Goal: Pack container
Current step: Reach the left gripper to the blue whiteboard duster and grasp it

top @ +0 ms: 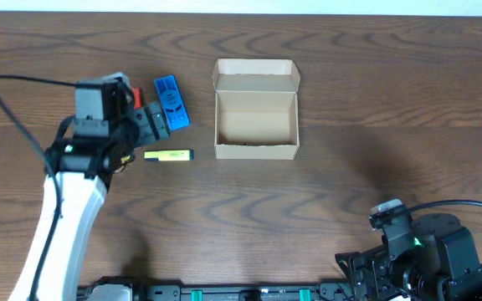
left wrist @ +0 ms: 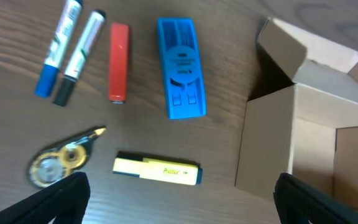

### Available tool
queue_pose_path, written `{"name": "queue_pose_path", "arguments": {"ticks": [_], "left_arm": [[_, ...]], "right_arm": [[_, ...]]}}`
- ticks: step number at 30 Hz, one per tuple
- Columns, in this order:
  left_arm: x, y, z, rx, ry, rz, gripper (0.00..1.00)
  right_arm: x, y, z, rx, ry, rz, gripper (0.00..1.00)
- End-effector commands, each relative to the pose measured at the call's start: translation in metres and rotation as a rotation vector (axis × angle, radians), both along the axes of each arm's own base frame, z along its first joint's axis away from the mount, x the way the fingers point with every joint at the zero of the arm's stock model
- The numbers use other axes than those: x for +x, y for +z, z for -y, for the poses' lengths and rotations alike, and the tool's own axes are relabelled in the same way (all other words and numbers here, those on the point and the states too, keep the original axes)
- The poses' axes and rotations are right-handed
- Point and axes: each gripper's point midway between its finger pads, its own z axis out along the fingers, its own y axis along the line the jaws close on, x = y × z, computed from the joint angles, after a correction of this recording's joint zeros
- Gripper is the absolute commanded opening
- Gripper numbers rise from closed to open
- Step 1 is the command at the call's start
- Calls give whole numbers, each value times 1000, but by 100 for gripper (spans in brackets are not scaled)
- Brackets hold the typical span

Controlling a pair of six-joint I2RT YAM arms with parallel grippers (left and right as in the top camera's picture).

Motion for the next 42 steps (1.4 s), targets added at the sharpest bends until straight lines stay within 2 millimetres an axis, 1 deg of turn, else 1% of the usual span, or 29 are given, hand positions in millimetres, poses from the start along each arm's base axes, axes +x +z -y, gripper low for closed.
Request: {"name": "queue_pose_path", "arguments": {"ticks": [1, 6, 9, 11, 13, 15, 22, 27, 32, 37, 42], "left_arm": [[10, -17, 10, -54, -18, -46, 95], [31, -36, 12, -41, -16, -47, 96], [39, -53, 8, 14, 47, -72, 96], [45, -66, 12, 49, 60, -99, 96], [52, -73, 15, 76, 72, -117, 96], [63, -78, 16, 98, 90, -132, 96], [109, -94, 20, 121, 117, -202, 96], [129, -111, 20, 148, 127, -237, 96], [135, -135, 16, 120, 179, -278, 96], [134, -158, 17, 105, 171, -320, 96], [131, -171, 17, 112, 170, -348, 96]], "right_arm": [[-1, 0, -1, 6, 0, -5, 99], [-1, 0, -1, 6, 0, -5, 99], [-1, 0, -1, 6, 0, -5, 99], [-1, 0, -1, 6, 0, -5, 99], [-1, 0, -1, 6, 0, -5, 99], [-1, 0, -1, 6, 0, -5, 99], [-1, 0, -1, 6, 0, -5, 99], [-1, 0, -1, 6, 0, -5, 99], [-1, 0, -1, 6, 0, -5, 99], [-1, 0, -1, 6, 0, -5, 99], [-1, 0, -1, 6, 0, -5, 99]]}}
